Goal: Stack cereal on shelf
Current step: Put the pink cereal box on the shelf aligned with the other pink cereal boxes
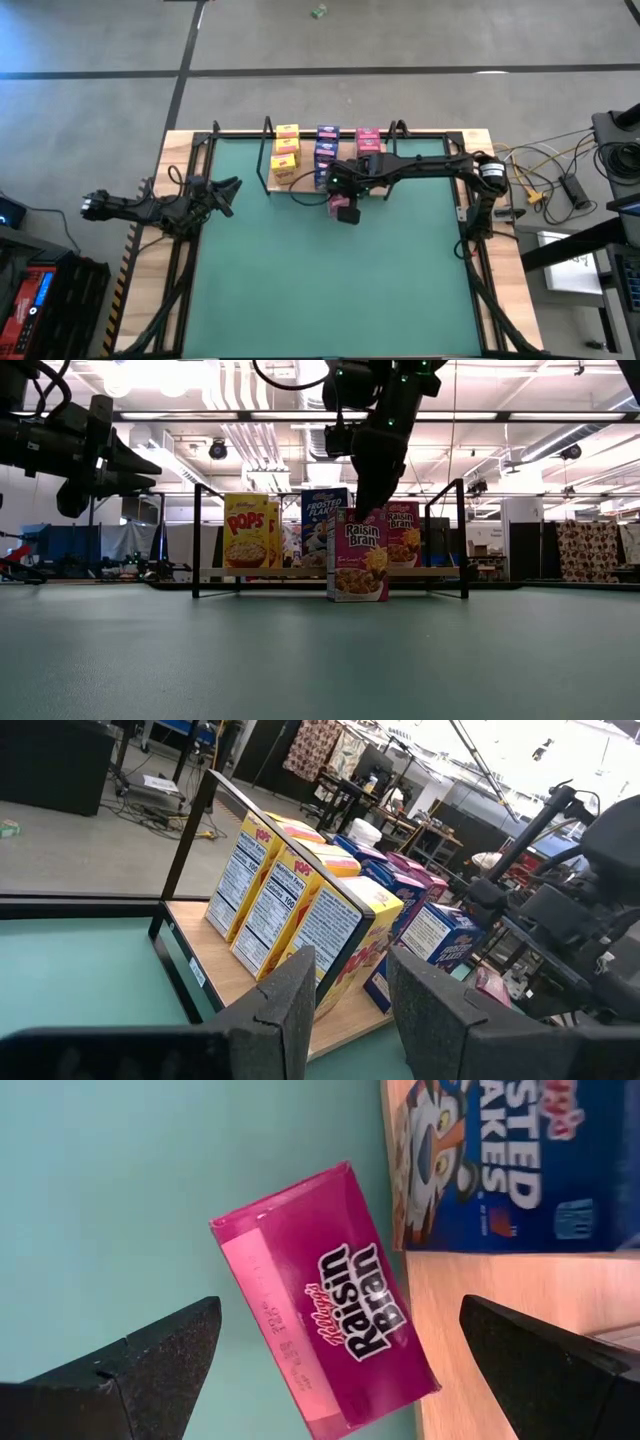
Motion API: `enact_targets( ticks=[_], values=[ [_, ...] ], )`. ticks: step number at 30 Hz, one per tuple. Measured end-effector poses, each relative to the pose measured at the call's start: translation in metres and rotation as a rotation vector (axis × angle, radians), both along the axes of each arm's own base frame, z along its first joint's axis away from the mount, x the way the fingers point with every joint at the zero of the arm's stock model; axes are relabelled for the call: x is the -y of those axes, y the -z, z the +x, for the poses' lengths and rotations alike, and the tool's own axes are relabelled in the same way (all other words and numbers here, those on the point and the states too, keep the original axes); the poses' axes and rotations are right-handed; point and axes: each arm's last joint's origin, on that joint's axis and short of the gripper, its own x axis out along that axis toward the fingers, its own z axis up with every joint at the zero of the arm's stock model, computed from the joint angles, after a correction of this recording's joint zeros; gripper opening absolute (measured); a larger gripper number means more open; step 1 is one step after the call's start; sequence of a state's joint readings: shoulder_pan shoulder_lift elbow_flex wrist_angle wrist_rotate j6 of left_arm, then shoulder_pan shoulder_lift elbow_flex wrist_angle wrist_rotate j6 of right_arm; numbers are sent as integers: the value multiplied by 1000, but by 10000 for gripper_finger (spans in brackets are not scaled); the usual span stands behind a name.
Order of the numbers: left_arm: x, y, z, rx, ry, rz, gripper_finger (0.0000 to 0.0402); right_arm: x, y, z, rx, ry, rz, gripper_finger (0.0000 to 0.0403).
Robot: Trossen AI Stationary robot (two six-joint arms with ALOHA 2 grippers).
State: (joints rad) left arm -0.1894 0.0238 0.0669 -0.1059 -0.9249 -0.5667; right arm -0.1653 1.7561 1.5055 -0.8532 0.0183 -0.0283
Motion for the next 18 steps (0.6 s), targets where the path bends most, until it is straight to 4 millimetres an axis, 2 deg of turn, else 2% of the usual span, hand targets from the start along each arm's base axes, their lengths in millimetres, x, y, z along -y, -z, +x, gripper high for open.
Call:
enact_targets(
  ticks=[10,13,18],
  values=[
    [0,0,0,0,0,0,109,1,11,-3,-18,-10,-10,393],
    [0,0,0,0,0,0,109,1,10,-2,-7,-19,-16,369],
    [0,0,0,0,0,0,109,1,10,0,9,-29,-23,308]
  ],
)
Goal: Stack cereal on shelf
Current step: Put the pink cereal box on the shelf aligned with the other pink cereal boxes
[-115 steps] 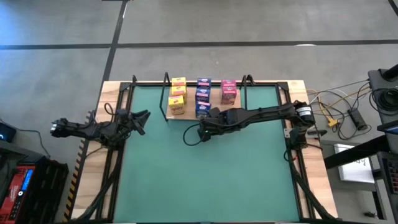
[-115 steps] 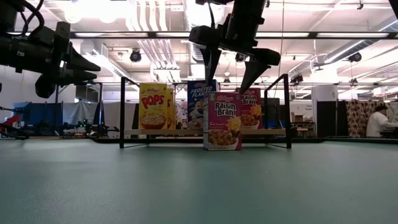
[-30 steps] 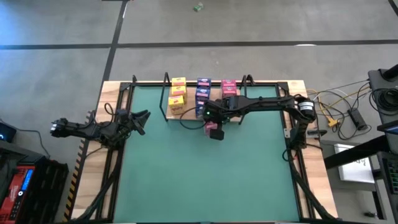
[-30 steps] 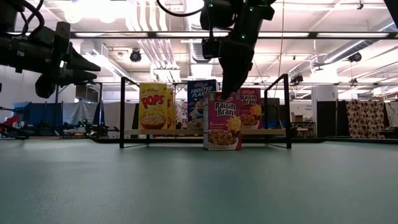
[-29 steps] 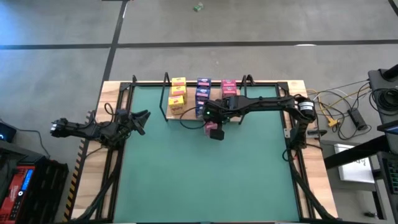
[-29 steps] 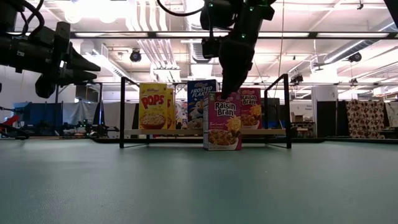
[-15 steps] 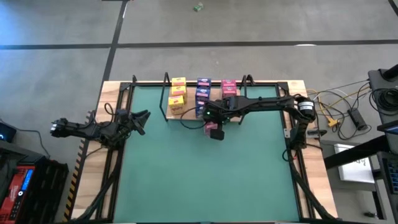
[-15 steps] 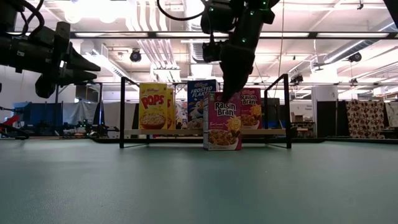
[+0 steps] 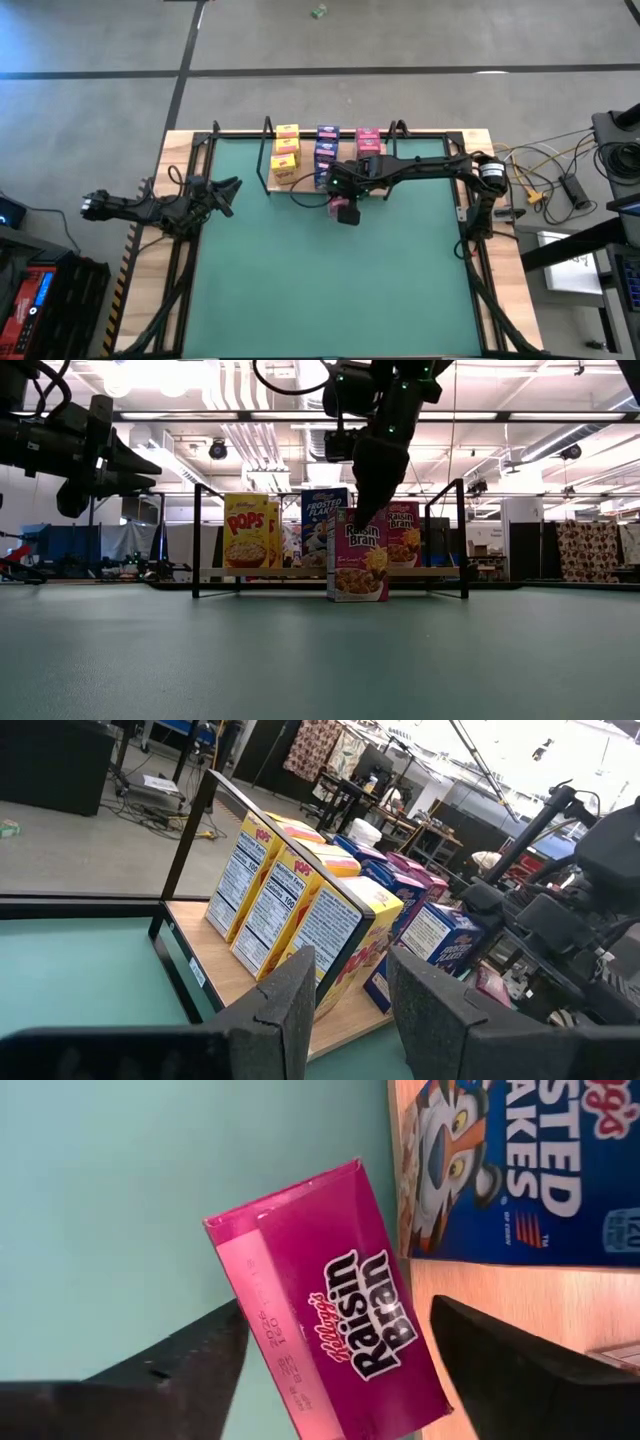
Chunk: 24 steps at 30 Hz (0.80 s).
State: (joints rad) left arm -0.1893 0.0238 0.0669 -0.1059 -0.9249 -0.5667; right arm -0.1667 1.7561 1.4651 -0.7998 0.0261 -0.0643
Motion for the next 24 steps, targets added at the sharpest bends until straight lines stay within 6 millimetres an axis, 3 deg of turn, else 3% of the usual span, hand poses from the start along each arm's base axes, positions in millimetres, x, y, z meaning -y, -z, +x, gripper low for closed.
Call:
enact_targets(
  ticks=[12,24],
  values=[
    [0,0,0,0,0,0,109,0,0,0,1,22,8,194],
    [0,0,0,0,0,0,109,-1,0,-1,-6,47,22,150]
  ],
)
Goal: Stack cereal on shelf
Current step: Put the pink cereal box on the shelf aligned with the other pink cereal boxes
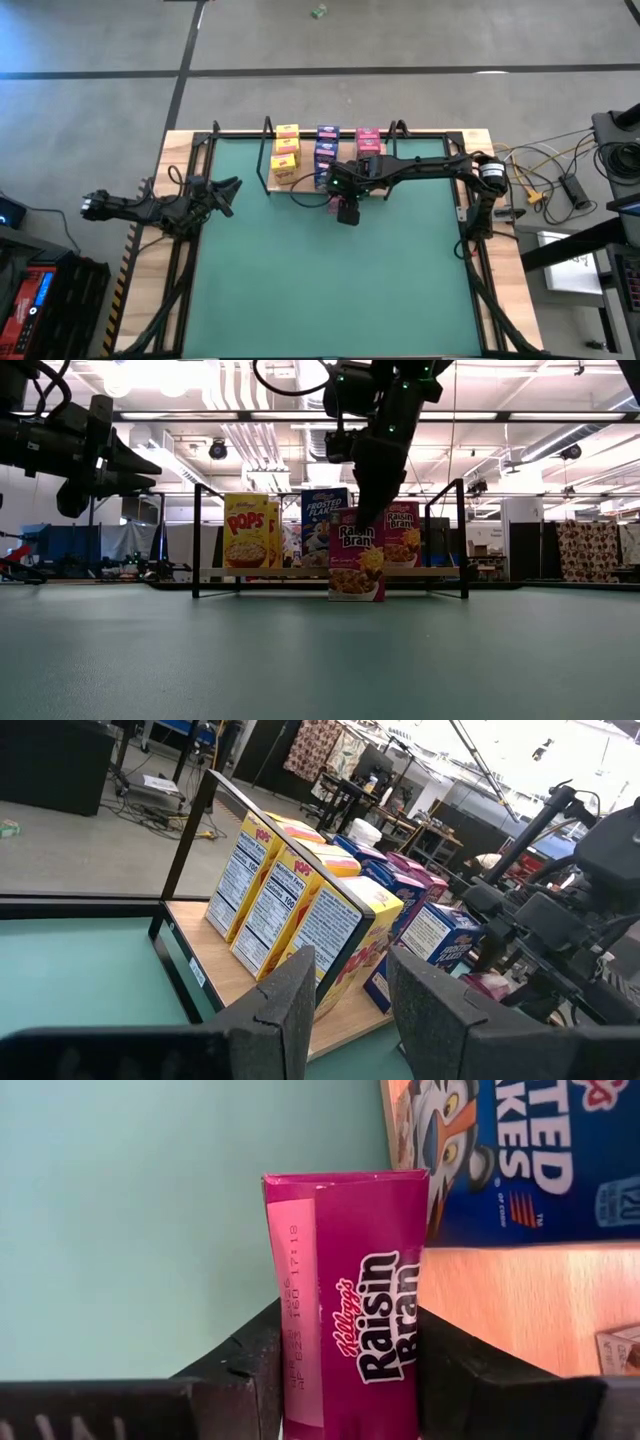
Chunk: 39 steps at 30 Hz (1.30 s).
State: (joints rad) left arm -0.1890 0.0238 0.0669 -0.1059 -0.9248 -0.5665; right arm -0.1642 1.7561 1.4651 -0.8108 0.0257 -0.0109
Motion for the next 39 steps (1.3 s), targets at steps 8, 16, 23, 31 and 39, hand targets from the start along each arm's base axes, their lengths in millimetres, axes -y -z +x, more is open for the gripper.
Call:
enact_targets(
  ticks=[8,16,23,31,39],
  values=[
    [0,0,0,0,0,0,109,-6,-3,-6,-33,38,34,148],
    [0,0,0,0,0,0,109,-9,-25,-23,-70,78,52,148],
    [0,0,0,0,0,0,109,-11,-55,-46,-41,105,-4,148],
    [0,0,0,0,0,0,109,-1,-63,-64,-72,102,-128,148],
    [0,0,0,0,1,0,109,26,-54,-73,-109,153,-125,148]
  ],
)
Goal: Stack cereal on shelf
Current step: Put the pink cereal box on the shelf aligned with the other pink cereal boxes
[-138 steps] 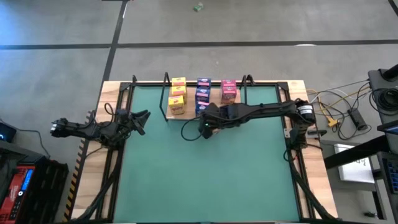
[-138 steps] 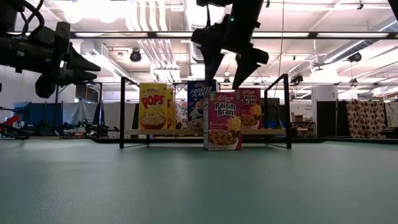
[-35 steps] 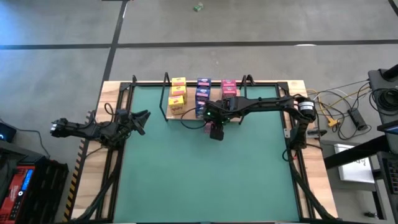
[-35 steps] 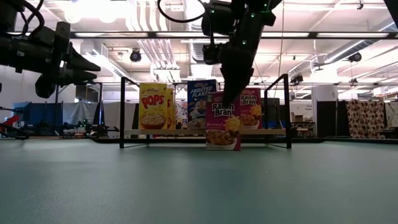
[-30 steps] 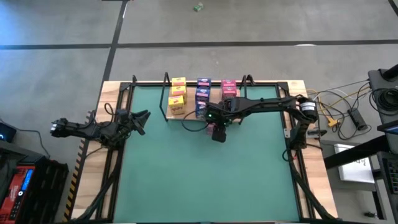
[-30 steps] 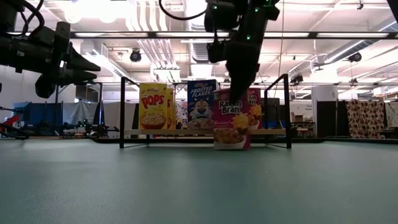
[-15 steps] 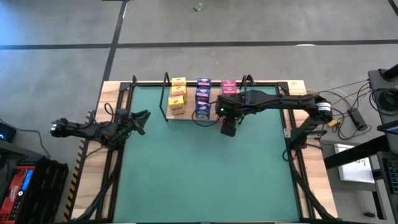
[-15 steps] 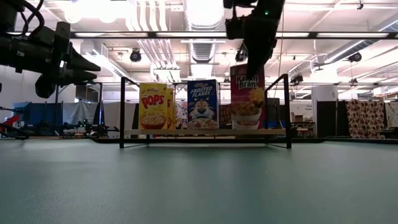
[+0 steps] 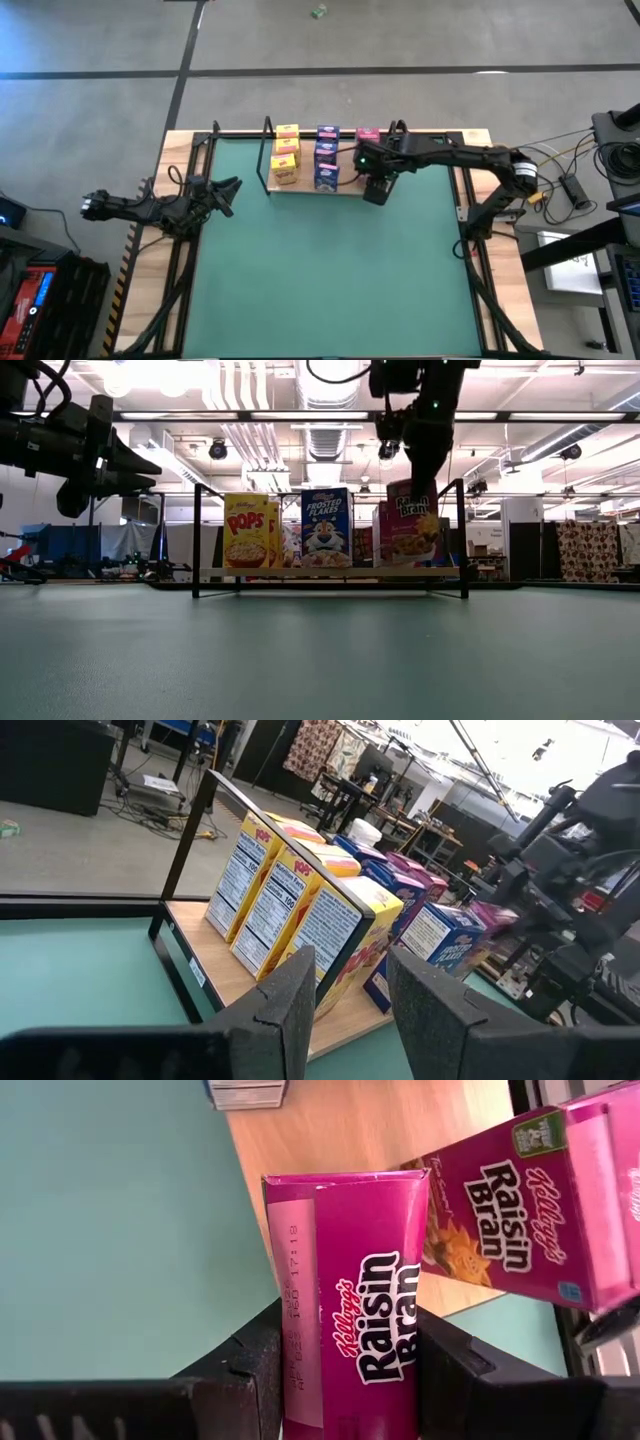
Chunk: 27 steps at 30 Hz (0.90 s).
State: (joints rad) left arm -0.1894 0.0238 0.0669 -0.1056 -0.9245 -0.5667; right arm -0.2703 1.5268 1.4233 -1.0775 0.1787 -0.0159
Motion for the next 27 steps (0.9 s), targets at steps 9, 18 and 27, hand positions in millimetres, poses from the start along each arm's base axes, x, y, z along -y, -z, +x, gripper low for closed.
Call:
enact_targets(
  ticks=[9,18,27],
  values=[
    [0,0,0,0,0,0,109,14,11,0,16,-8,47,148],
    [0,0,0,0,-1,0,109,14,9,-1,36,-31,44,148],
    [0,0,0,0,0,0,109,13,10,-1,36,-40,49,154]
  ],
)
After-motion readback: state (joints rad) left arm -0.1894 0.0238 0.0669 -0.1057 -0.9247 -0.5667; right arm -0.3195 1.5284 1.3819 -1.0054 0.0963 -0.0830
